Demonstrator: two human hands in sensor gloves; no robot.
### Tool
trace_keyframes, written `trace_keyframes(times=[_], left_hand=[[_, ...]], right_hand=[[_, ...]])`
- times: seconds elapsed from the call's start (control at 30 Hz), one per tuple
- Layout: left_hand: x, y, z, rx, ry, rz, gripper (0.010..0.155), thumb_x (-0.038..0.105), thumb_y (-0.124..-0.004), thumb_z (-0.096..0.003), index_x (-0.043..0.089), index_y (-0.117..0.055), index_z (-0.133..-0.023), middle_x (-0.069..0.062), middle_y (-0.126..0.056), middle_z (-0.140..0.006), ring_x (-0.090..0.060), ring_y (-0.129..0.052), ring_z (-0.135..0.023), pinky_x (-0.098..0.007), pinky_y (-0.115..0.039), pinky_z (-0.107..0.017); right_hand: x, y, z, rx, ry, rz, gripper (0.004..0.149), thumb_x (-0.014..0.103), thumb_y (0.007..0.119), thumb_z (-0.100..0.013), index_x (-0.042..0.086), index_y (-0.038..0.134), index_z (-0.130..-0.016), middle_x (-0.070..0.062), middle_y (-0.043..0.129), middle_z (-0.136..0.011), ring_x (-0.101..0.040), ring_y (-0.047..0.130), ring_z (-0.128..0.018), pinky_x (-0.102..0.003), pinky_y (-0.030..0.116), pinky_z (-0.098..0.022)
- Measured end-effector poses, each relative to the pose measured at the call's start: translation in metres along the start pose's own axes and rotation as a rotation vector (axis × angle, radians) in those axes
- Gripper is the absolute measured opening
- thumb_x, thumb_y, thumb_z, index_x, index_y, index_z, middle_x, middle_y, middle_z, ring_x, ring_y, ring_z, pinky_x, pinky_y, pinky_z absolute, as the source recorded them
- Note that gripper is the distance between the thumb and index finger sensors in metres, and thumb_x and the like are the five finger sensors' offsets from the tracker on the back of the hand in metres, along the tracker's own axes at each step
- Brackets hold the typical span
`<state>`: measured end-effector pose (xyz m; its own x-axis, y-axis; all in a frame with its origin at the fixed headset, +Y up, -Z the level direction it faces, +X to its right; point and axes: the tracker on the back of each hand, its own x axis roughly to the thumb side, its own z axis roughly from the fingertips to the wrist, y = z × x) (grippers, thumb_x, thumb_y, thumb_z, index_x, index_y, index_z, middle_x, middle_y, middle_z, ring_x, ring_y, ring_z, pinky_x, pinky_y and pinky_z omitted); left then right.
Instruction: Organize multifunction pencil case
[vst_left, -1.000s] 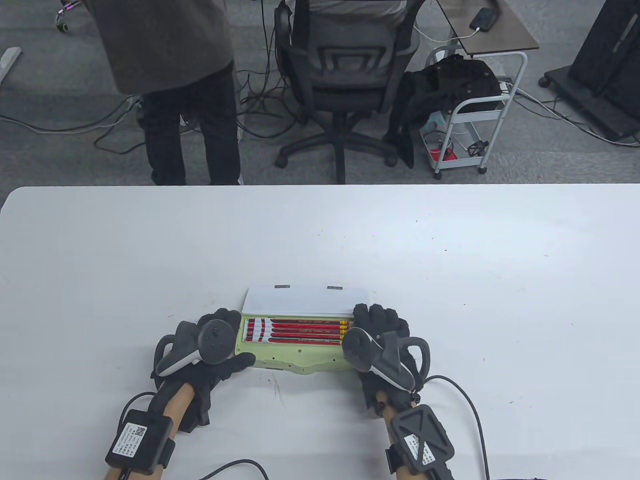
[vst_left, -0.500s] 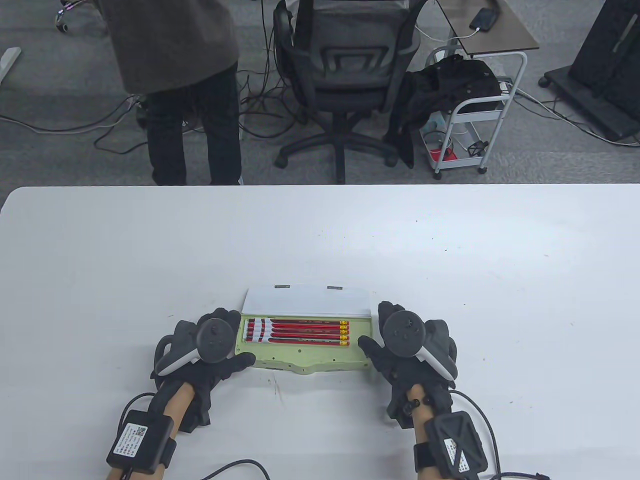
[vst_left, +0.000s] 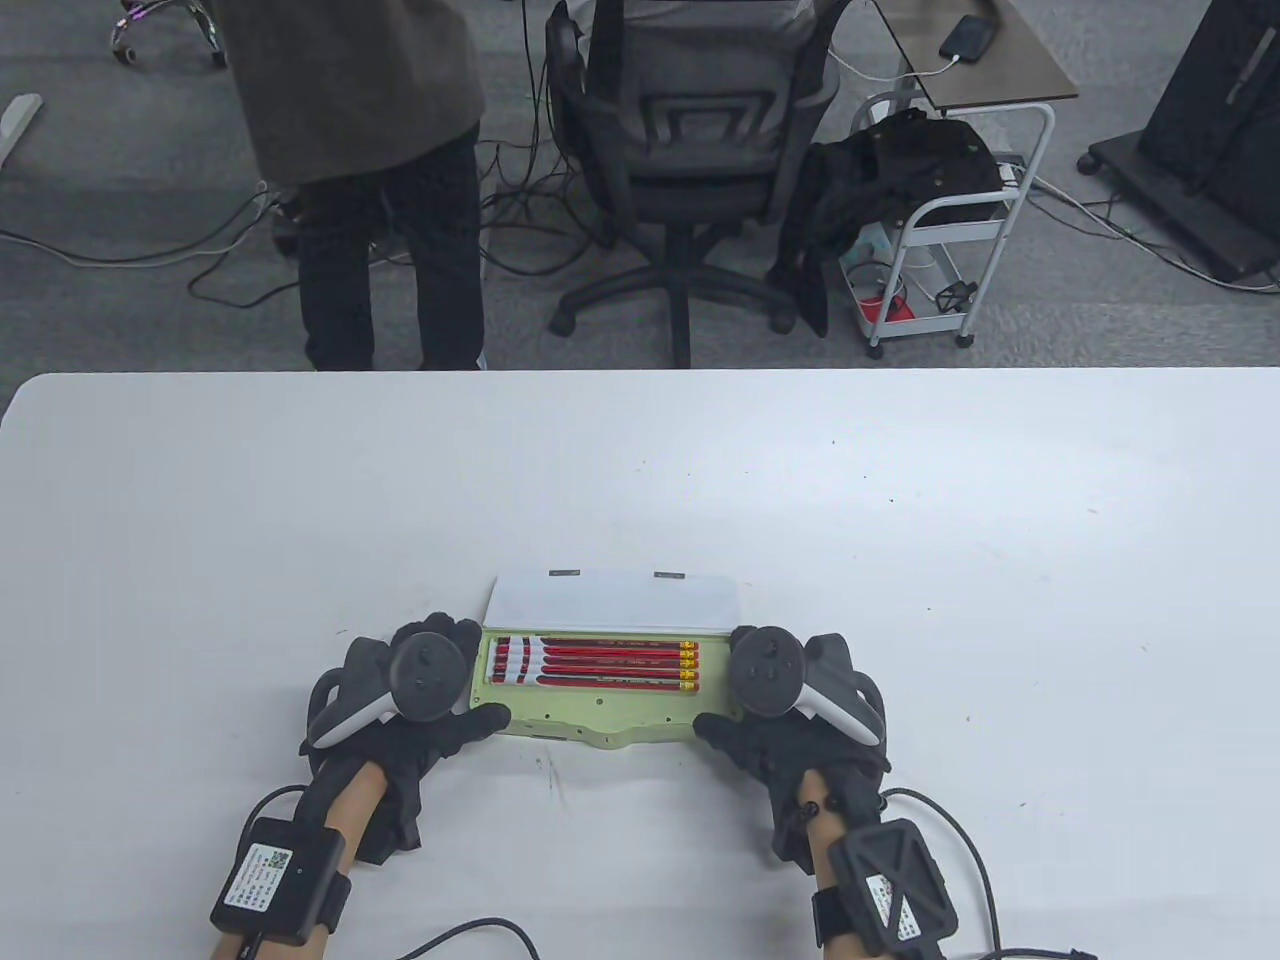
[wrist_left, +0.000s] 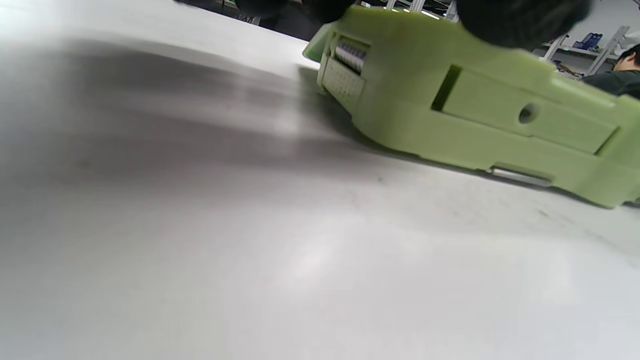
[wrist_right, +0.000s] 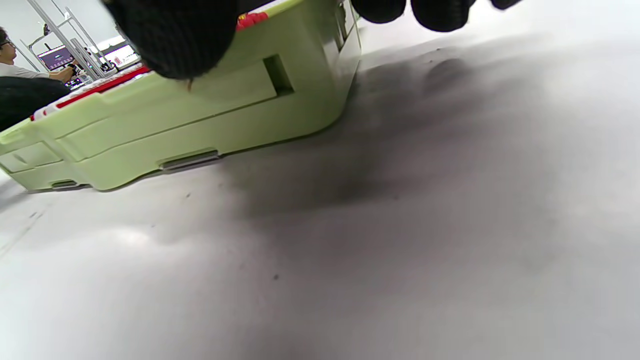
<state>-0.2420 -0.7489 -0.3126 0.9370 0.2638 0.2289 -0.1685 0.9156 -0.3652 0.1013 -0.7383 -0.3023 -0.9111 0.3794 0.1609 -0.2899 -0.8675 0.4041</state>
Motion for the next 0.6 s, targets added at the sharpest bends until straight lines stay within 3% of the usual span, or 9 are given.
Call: trace_keyframes(times=[0.13,0.2,0.27,0.47,0.6], left_hand=[[-0.01,0.016,-0.001,0.065,0.054,0.123,0.093,0.059,-0.064,-0.0464,0.009,-0.029,-0.116,-0.034,-0.021,-0.121,-0.064,-0.026,-0.106,-0.074,-0.034,-0.071],[-0.013,0.025,-0.004,0.103,0.096,0.183,0.092,0.058,-0.065,-0.0474,0.007,-0.031,-0.116,-0.034,-0.028,-0.121,-0.064,-0.03,-0.105,-0.074,-0.038,-0.071],[-0.014,0.033,-0.011,0.122,0.141,0.234,0.09,0.057,-0.066,-0.048,0.006,-0.036,-0.116,-0.033,-0.039,-0.12,-0.062,-0.044,-0.104,-0.072,-0.049,-0.071],[-0.007,0.053,-0.051,0.022,0.316,0.307,0.079,0.052,-0.07,-0.0493,0.006,-0.053,-0.112,-0.025,-0.077,-0.108,-0.049,-0.085,-0.091,-0.062,-0.075,-0.061],[0.006,0.057,-0.077,-0.017,0.397,0.219,0.076,0.051,-0.072,-0.0494,0.004,-0.062,-0.108,-0.024,-0.09,-0.099,-0.042,-0.1,-0.076,-0.056,-0.085,-0.051]], right_hand=[[-0.002,-0.001,0.002,-0.022,0.02,-0.042,0.094,0.045,0.072,-0.052,-0.007,0.019,-0.11,-0.038,0.037,-0.11,-0.064,0.053,-0.097,-0.073,0.051,-0.068],[-0.002,-0.003,0.003,-0.054,0.027,-0.051,0.093,0.044,0.075,-0.051,-0.007,0.024,-0.11,-0.037,0.043,-0.11,-0.062,0.058,-0.096,-0.072,0.055,-0.068],[-0.001,-0.006,0.005,-0.077,0.028,-0.041,0.09,0.041,0.077,-0.051,-0.007,0.03,-0.11,-0.036,0.05,-0.108,-0.059,0.065,-0.095,-0.069,0.06,-0.067],[-0.001,-0.008,0.006,-0.096,0.051,-0.053,0.087,0.039,0.081,-0.05,-0.006,0.037,-0.11,-0.033,0.06,-0.105,-0.054,0.074,-0.091,-0.066,0.066,-0.066],[-0.001,-0.008,0.006,-0.102,0.061,-0.048,0.086,0.038,0.081,-0.049,-0.005,0.038,-0.11,-0.033,0.062,-0.105,-0.053,0.075,-0.091,-0.065,0.067,-0.066]])
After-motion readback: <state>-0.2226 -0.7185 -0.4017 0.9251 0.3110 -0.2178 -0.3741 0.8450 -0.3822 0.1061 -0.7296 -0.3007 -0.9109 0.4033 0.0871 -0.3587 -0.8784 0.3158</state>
